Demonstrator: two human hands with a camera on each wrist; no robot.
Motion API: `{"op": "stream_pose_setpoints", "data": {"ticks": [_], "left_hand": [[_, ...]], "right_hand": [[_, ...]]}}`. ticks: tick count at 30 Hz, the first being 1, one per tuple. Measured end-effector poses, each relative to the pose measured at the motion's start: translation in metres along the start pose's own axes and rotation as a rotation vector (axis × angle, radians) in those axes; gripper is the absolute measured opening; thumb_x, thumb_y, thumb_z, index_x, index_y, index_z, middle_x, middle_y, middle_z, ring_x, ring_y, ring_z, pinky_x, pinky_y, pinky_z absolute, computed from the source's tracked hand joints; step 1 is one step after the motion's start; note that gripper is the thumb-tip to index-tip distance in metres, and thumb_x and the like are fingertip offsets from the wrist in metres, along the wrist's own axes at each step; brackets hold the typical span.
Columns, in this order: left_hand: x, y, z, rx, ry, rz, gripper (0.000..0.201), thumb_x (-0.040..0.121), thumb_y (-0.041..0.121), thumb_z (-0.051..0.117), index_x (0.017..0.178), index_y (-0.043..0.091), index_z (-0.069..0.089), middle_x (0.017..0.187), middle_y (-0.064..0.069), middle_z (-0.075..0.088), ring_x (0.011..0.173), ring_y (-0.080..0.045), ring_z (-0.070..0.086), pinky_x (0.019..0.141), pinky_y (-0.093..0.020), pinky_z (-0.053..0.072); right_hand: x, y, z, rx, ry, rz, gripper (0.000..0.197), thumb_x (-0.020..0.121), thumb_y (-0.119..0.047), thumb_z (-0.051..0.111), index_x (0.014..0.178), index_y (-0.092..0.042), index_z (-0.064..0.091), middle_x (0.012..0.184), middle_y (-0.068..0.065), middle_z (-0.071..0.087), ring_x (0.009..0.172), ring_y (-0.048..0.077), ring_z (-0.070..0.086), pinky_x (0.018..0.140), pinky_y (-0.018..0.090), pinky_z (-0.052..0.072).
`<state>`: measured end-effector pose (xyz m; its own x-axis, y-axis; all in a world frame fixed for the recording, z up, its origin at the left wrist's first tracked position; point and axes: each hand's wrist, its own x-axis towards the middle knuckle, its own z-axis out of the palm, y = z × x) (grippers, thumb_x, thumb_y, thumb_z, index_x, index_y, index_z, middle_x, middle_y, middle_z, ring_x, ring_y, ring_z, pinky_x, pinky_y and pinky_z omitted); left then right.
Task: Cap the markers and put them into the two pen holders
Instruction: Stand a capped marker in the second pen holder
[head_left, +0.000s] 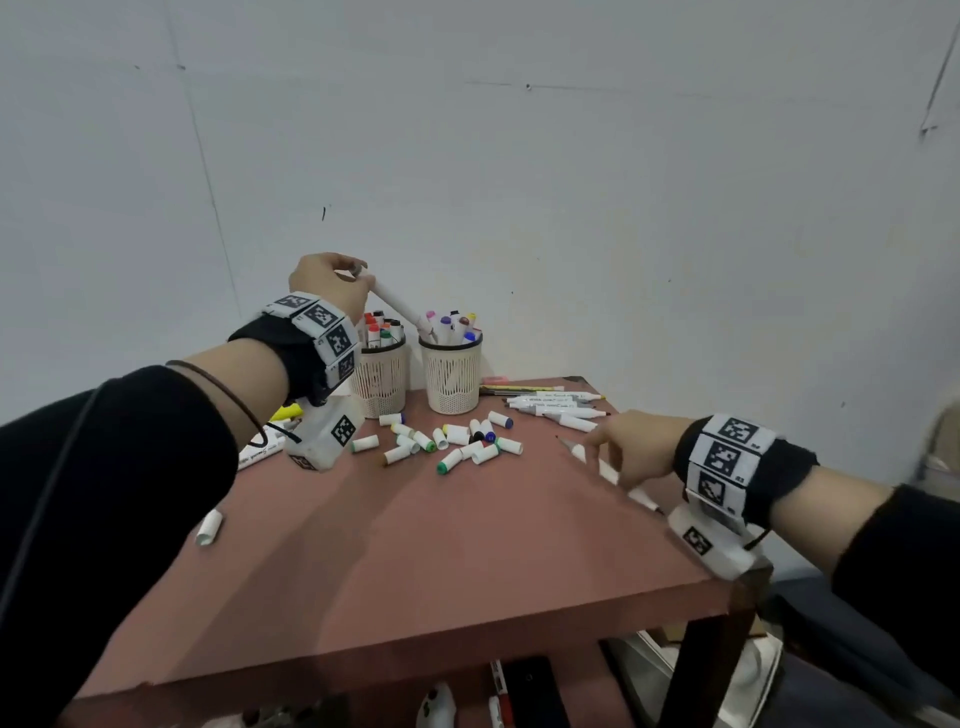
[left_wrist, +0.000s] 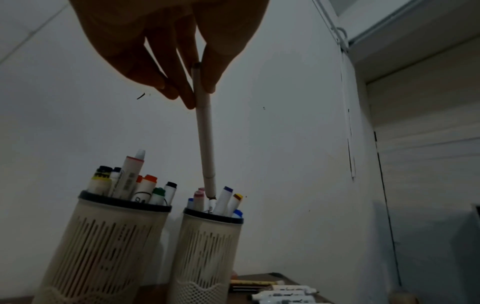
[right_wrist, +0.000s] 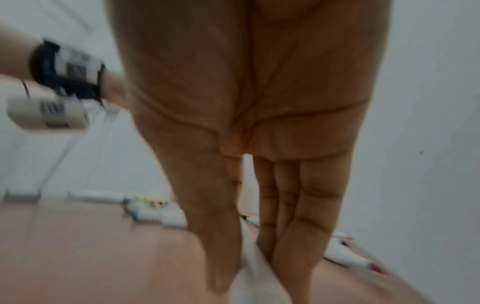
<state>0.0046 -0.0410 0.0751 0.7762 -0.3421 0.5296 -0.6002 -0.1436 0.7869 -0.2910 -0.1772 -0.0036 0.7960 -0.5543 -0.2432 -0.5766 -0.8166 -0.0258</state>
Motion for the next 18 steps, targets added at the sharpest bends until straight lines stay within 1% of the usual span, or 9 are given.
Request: {"op": "stream_pose_setpoints", "data": {"ticks": [2,4,6,7,8,11,14,16,18], "left_hand": [[0.007,0.0,0.006,0.039,0.007,-0.007,0.02,0.085,0.017,0.064,0.104,0.015,0.071,0.086,-0.002,0.064,0.064,-0.012,0.054,0.049,-0.011,0.04],[0.012,-0.001,0.014,0.061,-0.009,-0.007,0.021,0.085,0.016,0.063,0.105,0.015,0.071,0.09,-0.005,0.068,0.066,-0.016,0.056,0.058,-0.018,0.044],[0.016,-0.002,0.021,0.07,-0.034,0.015,0.022,0.087,0.014,0.061,0.107,0.014,0.07,0.089,-0.006,0.067,0.058,-0.014,0.054,0.051,-0.013,0.043],[0.017,-0.002,0.024,0.079,-0.041,0.033,0.023,0.087,0.013,0.061,0.109,0.014,0.069,0.09,-0.007,0.067,0.059,-0.014,0.055,0.051,-0.012,0.042],[0.018,-0.002,0.027,0.086,-0.046,0.053,0.025,0.088,0.014,0.06,0.111,0.015,0.069,0.092,-0.007,0.068,0.066,-0.016,0.057,0.058,-0.014,0.043],[0.018,-0.003,0.036,0.093,-0.048,0.116,0.028,0.087,0.015,0.061,0.114,0.018,0.068,0.095,-0.008,0.071,0.088,-0.02,0.064,0.076,-0.022,0.045],[0.018,-0.008,0.048,0.106,-0.042,0.145,0.03,0.086,0.019,0.062,0.116,0.021,0.068,0.095,-0.006,0.072,0.092,-0.019,0.065,0.083,-0.025,0.048],[0.017,-0.011,0.058,0.121,-0.06,0.158,0.031,0.088,0.02,0.061,0.118,0.022,0.066,0.1,-0.006,0.072,0.095,-0.021,0.065,0.087,-0.027,0.049],[0.015,-0.013,0.067,0.115,-0.1,0.158,0.029,0.091,0.02,0.059,0.119,0.022,0.066,0.105,-0.007,0.07,0.096,-0.023,0.065,0.089,-0.031,0.05]], "right_hand": [[0.001,-0.006,-0.004,0.163,0.107,-0.06,0.032,0.074,-0.005,0.071,0.091,-0.026,0.055,0.076,-0.008,0.053,0.068,0.006,0.048,0.065,0.023,0.042],[-0.001,-0.016,-0.006,0.404,0.204,-0.094,0.036,0.072,-0.002,0.073,0.092,-0.024,0.053,0.075,-0.003,0.054,0.063,0.01,0.05,0.065,0.024,0.044],[-0.006,-0.028,-0.006,0.741,0.281,-0.096,0.046,0.071,0.003,0.073,0.103,-0.022,0.053,0.077,0.005,0.059,0.065,0.015,0.057,0.065,0.028,0.049],[-0.009,-0.034,-0.004,0.916,0.304,-0.1,0.051,0.071,0.006,0.073,0.11,-0.021,0.053,0.077,0.008,0.062,0.066,0.017,0.06,0.065,0.028,0.052],[-0.011,-0.039,-0.002,1.068,0.323,-0.111,0.057,0.07,0.008,0.072,0.116,-0.02,0.053,0.078,0.011,0.064,0.068,0.019,0.064,0.066,0.028,0.053],[-0.013,-0.054,0.009,1.452,0.333,-0.159,0.062,0.073,0.016,0.066,0.126,-0.014,0.052,0.088,0.016,0.069,0.076,0.024,0.069,0.069,0.032,0.057],[-0.013,-0.07,0.023,1.801,0.295,-0.211,0.058,0.079,0.021,0.057,0.129,-0.006,0.047,0.1,0.02,0.07,0.08,0.027,0.071,0.065,0.03,0.058],[-0.011,-0.078,0.033,2.002,0.288,-0.219,0.054,0.082,0.021,0.052,0.129,-0.004,0.047,0.095,0.017,0.071,0.077,0.024,0.071,0.063,0.029,0.058],[-0.009,-0.082,0.042,2.149,0.28,-0.241,0.052,0.083,0.02,0.05,0.13,-0.003,0.047,0.092,0.013,0.073,0.076,0.022,0.071,0.066,0.031,0.059]]}}
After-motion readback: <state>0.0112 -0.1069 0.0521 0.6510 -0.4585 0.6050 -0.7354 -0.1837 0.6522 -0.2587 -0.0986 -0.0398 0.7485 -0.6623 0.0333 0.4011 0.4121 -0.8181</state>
